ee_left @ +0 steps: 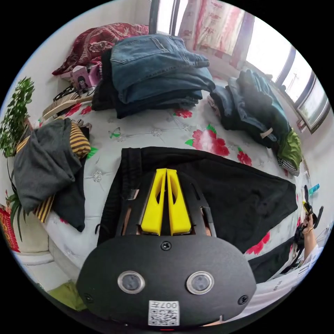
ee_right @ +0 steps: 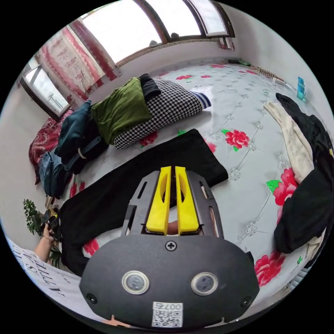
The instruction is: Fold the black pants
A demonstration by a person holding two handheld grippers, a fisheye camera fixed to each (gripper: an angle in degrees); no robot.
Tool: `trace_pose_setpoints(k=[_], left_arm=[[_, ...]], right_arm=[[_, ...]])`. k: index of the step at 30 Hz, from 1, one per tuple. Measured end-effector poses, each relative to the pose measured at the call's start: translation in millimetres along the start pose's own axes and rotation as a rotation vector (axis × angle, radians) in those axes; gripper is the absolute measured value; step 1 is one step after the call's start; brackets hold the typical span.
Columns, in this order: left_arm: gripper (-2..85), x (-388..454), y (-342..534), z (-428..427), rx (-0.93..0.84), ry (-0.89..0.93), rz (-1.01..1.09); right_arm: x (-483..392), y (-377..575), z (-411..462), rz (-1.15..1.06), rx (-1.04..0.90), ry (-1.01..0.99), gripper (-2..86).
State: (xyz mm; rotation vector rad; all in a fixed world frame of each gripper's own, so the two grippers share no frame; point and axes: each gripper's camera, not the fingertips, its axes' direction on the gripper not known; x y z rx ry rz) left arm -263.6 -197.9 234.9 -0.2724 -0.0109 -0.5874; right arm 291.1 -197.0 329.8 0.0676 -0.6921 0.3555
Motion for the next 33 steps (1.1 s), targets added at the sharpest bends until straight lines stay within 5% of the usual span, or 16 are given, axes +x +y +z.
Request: trace_pose_setpoints(k=[13,18,25,33], left_arm=[[10.0,-222,267,-132,-0.062,0.055,-0.606],[13.4,-250,280,-109,-0.098,0.279,-0.716],[4.6,-264,246,-115,-0.254,0.228,-0.556],[1.8,-307,259,-151,-0.115,0.549,-0.653]], right_arm=[[180,255,-138,0.554,-0.17,0.055,7.6],[213,285,-141,0.664,-0.156,0.042,7.9],[222,276,-137,0.614,-0.167,-0.08,7.5],[251,274,-124,0.666,-0.175,-0.007,2.2]])
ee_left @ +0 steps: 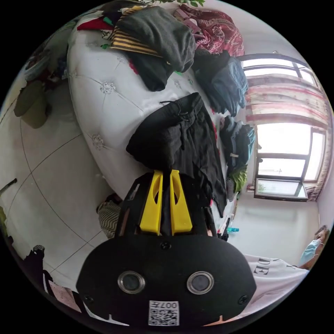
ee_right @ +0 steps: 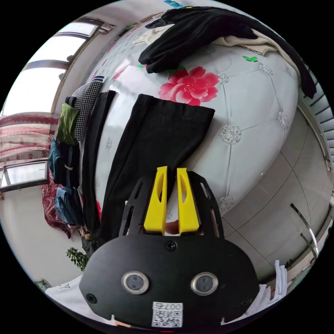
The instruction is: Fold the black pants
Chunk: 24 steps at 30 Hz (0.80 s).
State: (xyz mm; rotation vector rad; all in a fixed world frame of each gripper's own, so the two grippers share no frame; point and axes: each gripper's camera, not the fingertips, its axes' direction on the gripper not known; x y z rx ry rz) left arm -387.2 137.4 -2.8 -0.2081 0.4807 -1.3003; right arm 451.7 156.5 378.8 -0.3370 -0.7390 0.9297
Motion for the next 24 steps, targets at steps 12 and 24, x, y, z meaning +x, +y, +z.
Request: trace_pose_setpoints(k=[12,24], left_arm=[[-0.4,64,-18,-37,0.214,0.335,0.136],[-0.3,176,-77,71,0.332,0.152,0.121]], right_arm=[[0,-12,-50,-0.03,0.225,-0.906,-0.2],[-162,-71,-19,-0.059,0.295,-0.679,0.7]])
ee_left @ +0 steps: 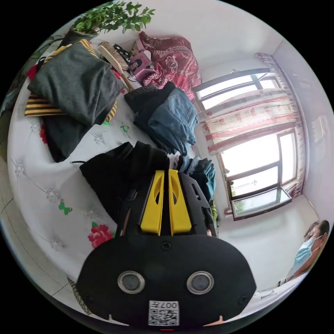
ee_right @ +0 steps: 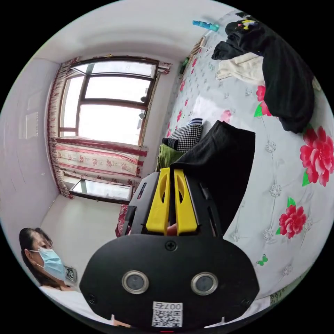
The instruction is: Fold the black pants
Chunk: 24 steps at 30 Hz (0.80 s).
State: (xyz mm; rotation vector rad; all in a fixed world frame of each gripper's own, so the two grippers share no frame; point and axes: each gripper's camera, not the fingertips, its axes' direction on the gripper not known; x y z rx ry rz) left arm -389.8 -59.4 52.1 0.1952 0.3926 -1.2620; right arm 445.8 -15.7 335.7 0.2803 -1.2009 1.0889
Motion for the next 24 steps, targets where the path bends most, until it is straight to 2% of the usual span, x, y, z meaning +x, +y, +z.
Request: trace_pose_setpoints(k=[3,5,6,8,11,13,16,19,24], left_arm=[[1.2,10,-16,99,0.023,-0.066,-0.051],[0.9,12,-19,148,-0.007,-0.172,-0.093],[0.3,17,-21,167,-0.007,-0.239,-0.077],[-0.1,32,-22,186,-0.021,-0.283,0.033],[0.6,58,-8,207,-0.108,-0.396,0.331],[1.4,64,17,218,-0.171,-0.493,0.534],[2.4,59,49,235,-0.253,-0.576,0.681],[2.3,55,75,251,-0.293,-0.638,0.751],[-0.5,63,107,246,-0.19,-0.73,0.785]], right_arm=[[5,-26,109,-0.037,-0.035,0.001,2.3],[17,-32,165,-0.025,-0.09,-0.005,3.5],[22,-25,192,-0.005,-0.142,-0.003,4.2],[12,-4,220,-0.103,-0.212,0.008,5.2],[-10,64,252,-0.388,-0.469,0.025,6.4],[-15,146,266,-0.576,-0.71,0.024,7.1],[-10,259,283,-0.73,-1.008,0.035,7.8],[-2,352,310,-0.794,-1.215,0.019,8.3],[1,422,360,-0.87,-1.249,0.05,9.1]])
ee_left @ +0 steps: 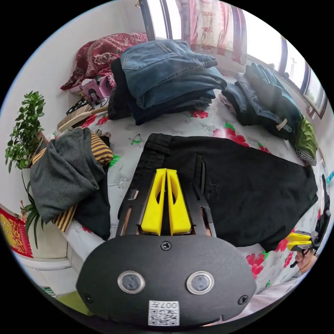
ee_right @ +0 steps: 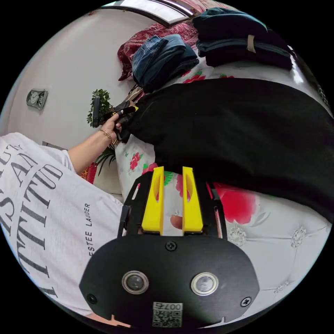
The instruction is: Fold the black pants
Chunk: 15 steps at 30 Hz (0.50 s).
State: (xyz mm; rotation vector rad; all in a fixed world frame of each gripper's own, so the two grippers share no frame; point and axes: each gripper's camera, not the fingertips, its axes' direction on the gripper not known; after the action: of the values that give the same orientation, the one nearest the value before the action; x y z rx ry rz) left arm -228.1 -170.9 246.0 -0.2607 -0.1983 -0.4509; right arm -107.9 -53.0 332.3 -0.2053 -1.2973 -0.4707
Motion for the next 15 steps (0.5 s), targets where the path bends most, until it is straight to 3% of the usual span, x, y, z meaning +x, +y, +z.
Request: trace_pose_setpoints(k=[3,9,15], left_arm=[[-0.9,9,15,-1,0.033,0.014,-0.005],[-0.9,34,16,60,-0.119,0.007,0.086],[-1.0,58,11,77,-0.083,-0.013,0.088]], right_arm=[[-2,-20,21,0.022,0.031,-0.016,9.7],[-7,-23,44,0.054,0.015,0.047,8.7],[19,-29,55,0.153,0.005,-0.073,5.8]])
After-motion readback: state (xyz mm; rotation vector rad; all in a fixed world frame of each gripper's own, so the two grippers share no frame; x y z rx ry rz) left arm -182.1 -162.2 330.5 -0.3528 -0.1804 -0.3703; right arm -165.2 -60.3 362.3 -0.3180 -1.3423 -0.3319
